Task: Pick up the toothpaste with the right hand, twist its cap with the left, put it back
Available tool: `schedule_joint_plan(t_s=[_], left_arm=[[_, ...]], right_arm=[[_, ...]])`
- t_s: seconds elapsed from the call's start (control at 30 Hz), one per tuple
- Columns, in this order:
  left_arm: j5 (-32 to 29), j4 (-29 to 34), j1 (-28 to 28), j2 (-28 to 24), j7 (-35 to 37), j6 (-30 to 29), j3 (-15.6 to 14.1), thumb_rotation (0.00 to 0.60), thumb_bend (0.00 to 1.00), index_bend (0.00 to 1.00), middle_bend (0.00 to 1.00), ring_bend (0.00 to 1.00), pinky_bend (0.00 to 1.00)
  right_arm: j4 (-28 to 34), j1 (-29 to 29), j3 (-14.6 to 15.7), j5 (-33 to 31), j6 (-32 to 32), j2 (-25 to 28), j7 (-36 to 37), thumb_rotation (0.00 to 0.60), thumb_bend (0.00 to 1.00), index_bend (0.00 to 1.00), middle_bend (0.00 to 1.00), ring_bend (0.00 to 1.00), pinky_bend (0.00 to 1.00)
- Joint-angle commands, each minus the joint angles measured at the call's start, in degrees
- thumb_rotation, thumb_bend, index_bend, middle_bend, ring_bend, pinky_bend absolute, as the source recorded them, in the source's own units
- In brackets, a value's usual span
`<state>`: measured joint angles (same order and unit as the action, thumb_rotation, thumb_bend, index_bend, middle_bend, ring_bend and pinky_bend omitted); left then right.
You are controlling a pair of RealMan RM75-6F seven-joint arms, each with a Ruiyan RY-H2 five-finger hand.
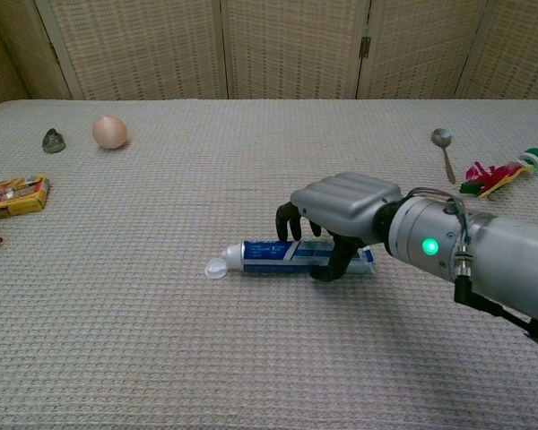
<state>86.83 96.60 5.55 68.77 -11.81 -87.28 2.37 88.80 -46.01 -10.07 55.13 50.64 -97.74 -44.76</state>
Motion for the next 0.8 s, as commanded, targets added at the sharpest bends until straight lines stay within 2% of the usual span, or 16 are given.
schedule_joint_plan(t_s=[0.03,0.3,0.5,0.63,0.8], left_arm=[[-0.06,-0.19,-0.07,0.07,0.12,0.05,-0.04,0.600,0.31,0.02,0.01,0.03,0.00],[-0.26,-0.91,-0.11,0.32,0.59,0.29,-0.04,0.600,0.31,0.02,0.01,0.03,0.00],[0.27,-1.10,0.45,0.18,0.75,0.73,0.17,0.600,0.31,0.02,0.01,0.03,0.00],[1.81,-0.76,1.77,-0.08,1.37,1.53,0.51,0.600,0.31,0.03,0.01,0.03,0.00],[4.27,-0.33,5.08,-0.28,4.35,4.14,1.46,0.600,0.32,0.03,0.02,0.05,0.00]], right_arm=[[-1.05,-0.85,0.14,-1.03,-0.56,-0.63,0.92,0.600,0.39,0.37,0.37,0.39,0.29],[-3.80,-2.47,1.01,-1.51,0.30,-2.84,1.27,0.600,0.46,0.46,0.42,0.44,0.37],[-5.11,-3.11,0.83,-0.11,0.71,-3.70,3.79,0.600,0.62,0.60,0.52,0.52,0.50],[-3.12,-3.27,0.08,1.05,-0.36,-1.49,7.25,0.600,0.71,0.68,0.57,0.58,0.57],[1.69,-2.26,-1.47,4.96,-0.39,3.09,14.88,0.600,0.74,0.70,0.59,0.60,0.58]])
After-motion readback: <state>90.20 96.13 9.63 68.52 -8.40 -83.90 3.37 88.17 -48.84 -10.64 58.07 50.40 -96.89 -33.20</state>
